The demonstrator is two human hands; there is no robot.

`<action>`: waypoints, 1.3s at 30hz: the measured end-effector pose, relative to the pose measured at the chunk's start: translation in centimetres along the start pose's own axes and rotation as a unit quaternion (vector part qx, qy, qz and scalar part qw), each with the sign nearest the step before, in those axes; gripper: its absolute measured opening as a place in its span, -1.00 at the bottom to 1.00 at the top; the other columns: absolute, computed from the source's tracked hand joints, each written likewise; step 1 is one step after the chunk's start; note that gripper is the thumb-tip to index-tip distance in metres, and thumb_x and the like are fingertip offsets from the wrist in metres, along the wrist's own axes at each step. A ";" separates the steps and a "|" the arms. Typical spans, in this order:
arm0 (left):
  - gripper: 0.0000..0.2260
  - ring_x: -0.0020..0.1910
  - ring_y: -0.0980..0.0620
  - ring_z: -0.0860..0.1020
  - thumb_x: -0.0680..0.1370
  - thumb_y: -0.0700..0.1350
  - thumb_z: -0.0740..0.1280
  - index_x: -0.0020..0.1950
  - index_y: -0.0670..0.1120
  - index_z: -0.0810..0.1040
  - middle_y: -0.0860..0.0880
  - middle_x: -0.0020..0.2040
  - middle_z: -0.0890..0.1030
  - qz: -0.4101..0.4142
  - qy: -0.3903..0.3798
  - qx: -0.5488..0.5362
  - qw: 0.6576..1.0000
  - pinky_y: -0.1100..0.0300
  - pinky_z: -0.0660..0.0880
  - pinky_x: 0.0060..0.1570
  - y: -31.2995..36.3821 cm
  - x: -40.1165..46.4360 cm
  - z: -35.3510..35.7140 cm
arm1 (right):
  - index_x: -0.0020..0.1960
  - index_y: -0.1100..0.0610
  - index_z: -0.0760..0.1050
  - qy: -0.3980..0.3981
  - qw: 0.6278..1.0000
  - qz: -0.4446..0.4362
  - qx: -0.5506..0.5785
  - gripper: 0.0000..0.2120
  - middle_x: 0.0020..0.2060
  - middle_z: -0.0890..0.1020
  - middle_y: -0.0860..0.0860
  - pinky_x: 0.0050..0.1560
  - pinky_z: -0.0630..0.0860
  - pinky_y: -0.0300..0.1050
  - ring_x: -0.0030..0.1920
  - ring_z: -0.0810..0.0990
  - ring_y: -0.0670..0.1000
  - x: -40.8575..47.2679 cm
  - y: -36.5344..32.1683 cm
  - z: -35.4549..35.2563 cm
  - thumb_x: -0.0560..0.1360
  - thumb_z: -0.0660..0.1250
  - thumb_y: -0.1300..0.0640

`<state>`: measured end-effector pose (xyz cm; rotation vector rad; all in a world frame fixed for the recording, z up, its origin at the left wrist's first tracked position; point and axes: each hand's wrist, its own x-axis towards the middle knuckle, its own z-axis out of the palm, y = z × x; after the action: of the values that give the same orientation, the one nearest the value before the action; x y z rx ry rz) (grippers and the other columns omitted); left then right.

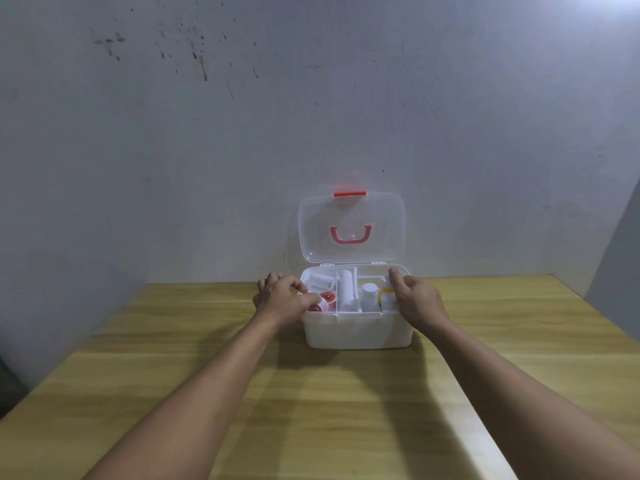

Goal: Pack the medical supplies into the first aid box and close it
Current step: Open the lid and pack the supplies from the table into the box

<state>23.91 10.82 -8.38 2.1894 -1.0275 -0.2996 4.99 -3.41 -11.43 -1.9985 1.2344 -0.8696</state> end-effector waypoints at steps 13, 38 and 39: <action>-0.65 0.37 -0.10 0.30 0.49 0.20 0.31 0.02 -0.04 0.68 0.01 0.37 0.48 0.101 0.027 0.043 0.994 0.06 0.24 0.33 -0.7 0.0 0.5 | -0.02 0.28 0.61 0.004 1.000 0.007 0.004 -0.40 -0.07 0.63 0.26 0.02 0.45 0.03 0.03 0.54 0.26 -0.1 -0.1 -0.1 0.58 0.05 -0.21; -0.54 0.11 -0.08 0.46 0.31 0.34 0.40 -0.22 -0.07 0.65 -0.04 -0.02 0.62 0.090 0.098 0.126 0.983 0.08 0.41 -0.03 0.5 1.4 1.1 | -0.09 0.27 0.60 -0.001 1.000 0.024 0.010 -0.40 -0.15 0.63 0.24 -0.03 0.44 0.01 -0.03 0.54 0.24 -0.4 -0.4 -0.3 0.58 0.05 -0.23; -0.55 0.11 -0.08 0.46 0.31 0.30 0.43 -0.16 -0.08 0.62 -0.05 -0.01 0.60 0.096 0.112 0.107 0.983 0.08 0.41 -0.01 0.4 1.3 1.2 | -0.08 0.28 0.60 -0.001 1.000 0.026 0.011 -0.40 -0.15 0.63 0.24 -0.03 0.44 0.01 -0.02 0.54 0.24 -0.4 -0.5 -0.3 0.58 0.06 -0.22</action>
<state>23.95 9.06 -8.86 2.2273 -1.1754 0.1489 4.88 -2.89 -10.99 -1.9398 1.2647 -0.8531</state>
